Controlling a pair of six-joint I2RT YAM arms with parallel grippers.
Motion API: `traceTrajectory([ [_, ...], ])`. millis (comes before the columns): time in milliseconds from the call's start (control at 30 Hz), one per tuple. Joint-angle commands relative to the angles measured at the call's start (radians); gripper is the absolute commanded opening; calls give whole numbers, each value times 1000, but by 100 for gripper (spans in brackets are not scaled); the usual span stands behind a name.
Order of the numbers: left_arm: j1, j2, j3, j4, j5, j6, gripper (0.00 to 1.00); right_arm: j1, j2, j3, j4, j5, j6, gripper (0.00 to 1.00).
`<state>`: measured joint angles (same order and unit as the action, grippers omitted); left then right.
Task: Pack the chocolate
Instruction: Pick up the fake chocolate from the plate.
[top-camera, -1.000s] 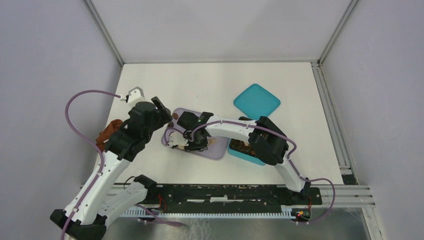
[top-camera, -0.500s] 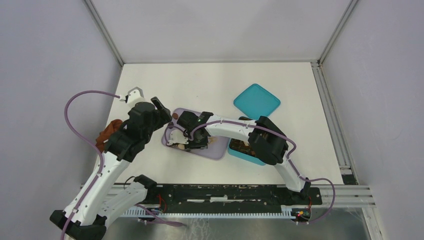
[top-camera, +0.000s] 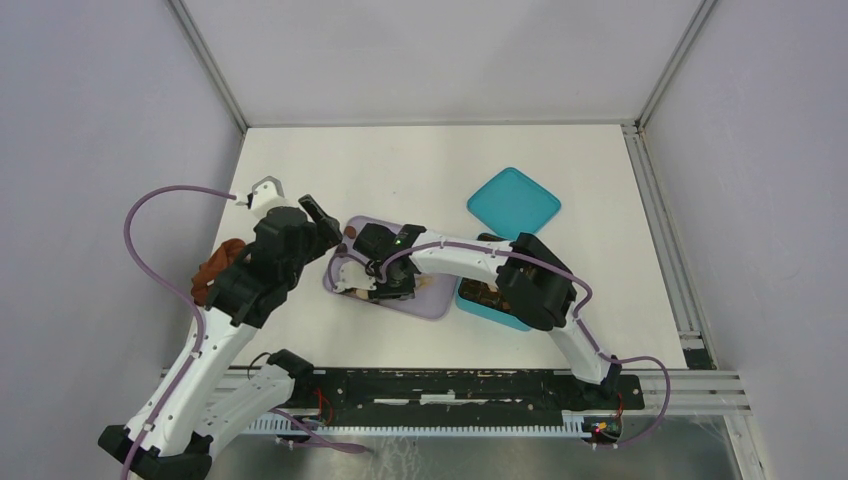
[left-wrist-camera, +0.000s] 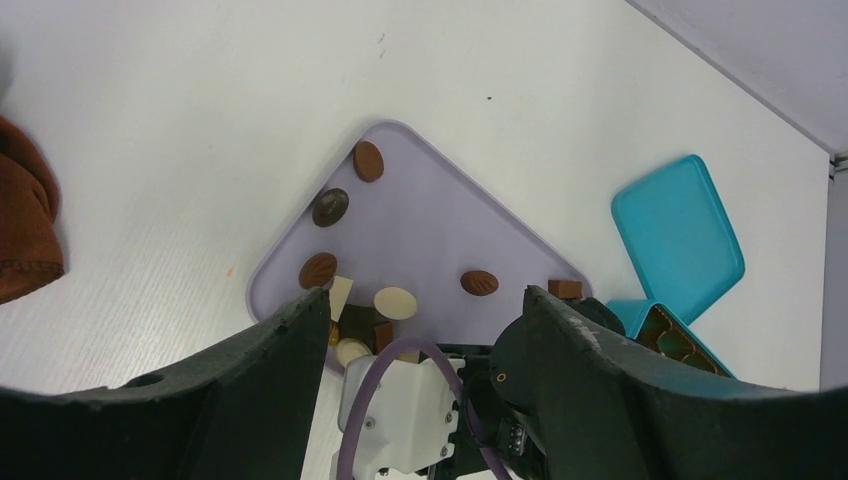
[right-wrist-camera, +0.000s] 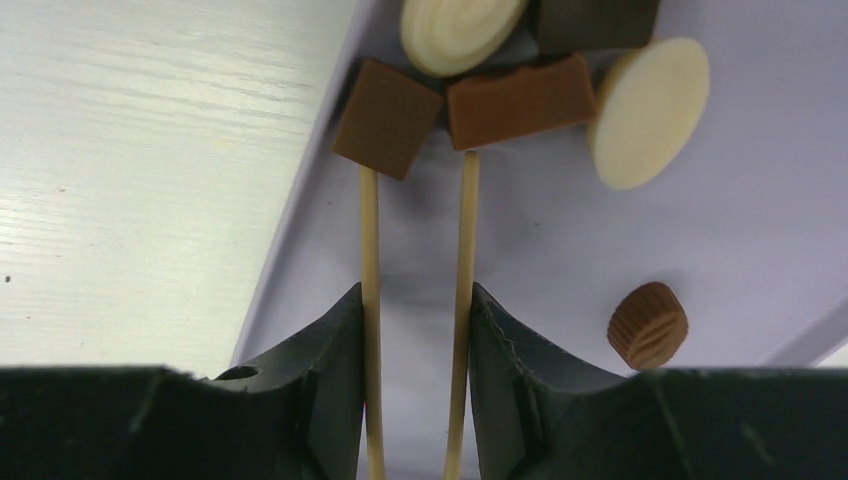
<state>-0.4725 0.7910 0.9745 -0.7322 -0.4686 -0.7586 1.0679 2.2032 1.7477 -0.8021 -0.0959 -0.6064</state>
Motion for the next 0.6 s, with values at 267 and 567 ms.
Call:
traceTrajectory([
  [267, 2, -19, -1, -1, -15, -27, 77, 16, -54, 8, -8, -34, 0, 43],
  [567, 2, -27, -4, -4, -16, -31, 77, 24, -36, 41, -9, -41, 25, 45],
])
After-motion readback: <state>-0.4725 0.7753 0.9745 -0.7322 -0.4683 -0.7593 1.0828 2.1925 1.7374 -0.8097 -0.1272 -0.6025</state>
